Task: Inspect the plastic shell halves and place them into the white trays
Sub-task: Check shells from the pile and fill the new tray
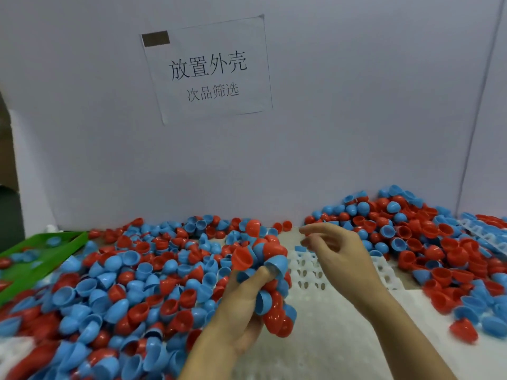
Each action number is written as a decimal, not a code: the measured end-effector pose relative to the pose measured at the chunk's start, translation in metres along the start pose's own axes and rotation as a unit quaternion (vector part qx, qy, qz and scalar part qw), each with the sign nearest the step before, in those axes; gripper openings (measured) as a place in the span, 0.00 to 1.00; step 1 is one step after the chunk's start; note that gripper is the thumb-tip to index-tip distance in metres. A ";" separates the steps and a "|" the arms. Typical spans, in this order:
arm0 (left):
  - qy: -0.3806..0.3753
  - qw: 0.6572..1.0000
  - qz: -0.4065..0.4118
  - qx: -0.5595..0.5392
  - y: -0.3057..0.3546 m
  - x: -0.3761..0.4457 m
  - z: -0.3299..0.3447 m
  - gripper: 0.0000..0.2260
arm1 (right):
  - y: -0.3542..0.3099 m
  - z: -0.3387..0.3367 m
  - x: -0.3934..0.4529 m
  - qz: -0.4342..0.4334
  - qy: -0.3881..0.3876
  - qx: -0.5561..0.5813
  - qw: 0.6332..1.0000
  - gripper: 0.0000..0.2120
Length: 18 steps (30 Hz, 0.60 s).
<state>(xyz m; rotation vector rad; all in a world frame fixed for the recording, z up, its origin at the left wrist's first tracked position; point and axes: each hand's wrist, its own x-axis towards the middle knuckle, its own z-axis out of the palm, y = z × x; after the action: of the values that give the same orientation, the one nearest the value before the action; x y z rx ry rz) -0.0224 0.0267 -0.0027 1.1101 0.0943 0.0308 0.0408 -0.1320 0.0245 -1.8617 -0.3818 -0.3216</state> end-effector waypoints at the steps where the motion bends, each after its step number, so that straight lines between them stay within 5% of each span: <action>1: -0.013 1.000 0.002 0.005 0.002 0.001 -0.004 0.15 | 0.001 0.003 -0.004 -0.005 0.002 0.028 1.000 0.13; 18: -0.177 0.952 0.046 0.245 0.019 -0.002 -0.005 0.11 | -0.008 0.003 -0.012 -0.009 -0.141 0.190 0.972 0.10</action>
<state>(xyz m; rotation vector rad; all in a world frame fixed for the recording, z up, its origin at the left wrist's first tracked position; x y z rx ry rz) -0.0244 0.0399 0.0123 1.5989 -0.2870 -0.1146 0.0265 -0.1281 0.0256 -1.5274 -0.6109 0.0100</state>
